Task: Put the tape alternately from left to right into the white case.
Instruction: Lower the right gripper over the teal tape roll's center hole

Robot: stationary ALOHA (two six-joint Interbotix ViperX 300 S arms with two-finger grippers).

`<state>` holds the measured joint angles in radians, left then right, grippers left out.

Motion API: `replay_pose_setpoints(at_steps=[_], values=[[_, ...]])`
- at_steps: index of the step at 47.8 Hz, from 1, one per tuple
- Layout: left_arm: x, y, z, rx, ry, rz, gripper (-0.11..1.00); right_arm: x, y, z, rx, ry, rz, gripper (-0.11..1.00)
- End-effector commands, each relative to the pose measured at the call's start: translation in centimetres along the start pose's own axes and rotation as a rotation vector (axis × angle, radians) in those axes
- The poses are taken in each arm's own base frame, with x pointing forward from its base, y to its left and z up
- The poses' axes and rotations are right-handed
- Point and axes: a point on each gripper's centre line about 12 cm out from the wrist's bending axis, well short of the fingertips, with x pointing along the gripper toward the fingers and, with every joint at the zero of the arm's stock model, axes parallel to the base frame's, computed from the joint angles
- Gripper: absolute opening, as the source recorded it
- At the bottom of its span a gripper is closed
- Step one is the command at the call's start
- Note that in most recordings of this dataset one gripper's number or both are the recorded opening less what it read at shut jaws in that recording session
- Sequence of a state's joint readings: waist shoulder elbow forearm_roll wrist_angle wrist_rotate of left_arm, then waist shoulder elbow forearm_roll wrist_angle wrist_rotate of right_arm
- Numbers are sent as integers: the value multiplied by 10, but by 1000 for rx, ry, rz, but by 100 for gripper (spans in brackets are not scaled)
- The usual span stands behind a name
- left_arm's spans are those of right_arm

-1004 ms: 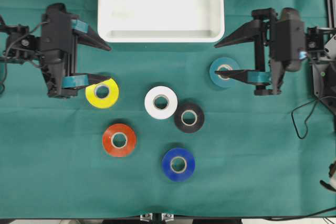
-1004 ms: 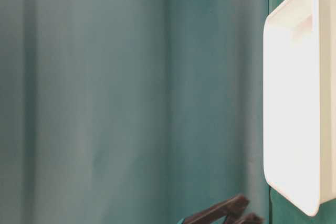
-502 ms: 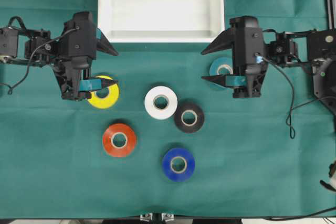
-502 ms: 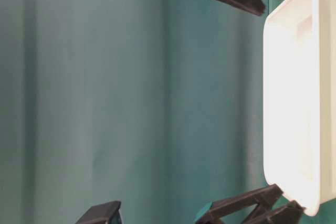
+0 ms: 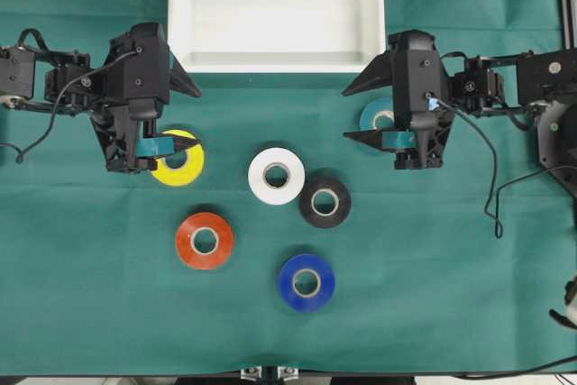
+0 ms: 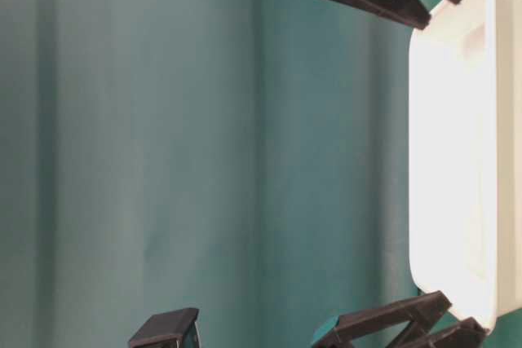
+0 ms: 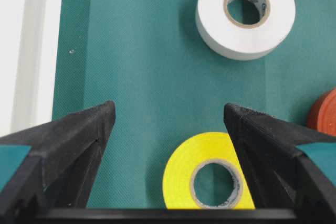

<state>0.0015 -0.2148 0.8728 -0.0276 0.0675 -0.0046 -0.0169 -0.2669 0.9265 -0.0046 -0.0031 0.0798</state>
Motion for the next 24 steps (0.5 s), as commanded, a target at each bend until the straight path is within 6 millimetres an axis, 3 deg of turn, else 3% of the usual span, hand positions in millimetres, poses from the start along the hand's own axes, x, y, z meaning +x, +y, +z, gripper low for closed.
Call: replay_pose_setpoints(at_steps=[1,24], values=[[-4,-1,10,1,-32,-3,65,-2,0,9,1,-11,-1,77],[-4,-1,10,0,-31,-2,65,-14,-1,-12,3,60,-6,77]])
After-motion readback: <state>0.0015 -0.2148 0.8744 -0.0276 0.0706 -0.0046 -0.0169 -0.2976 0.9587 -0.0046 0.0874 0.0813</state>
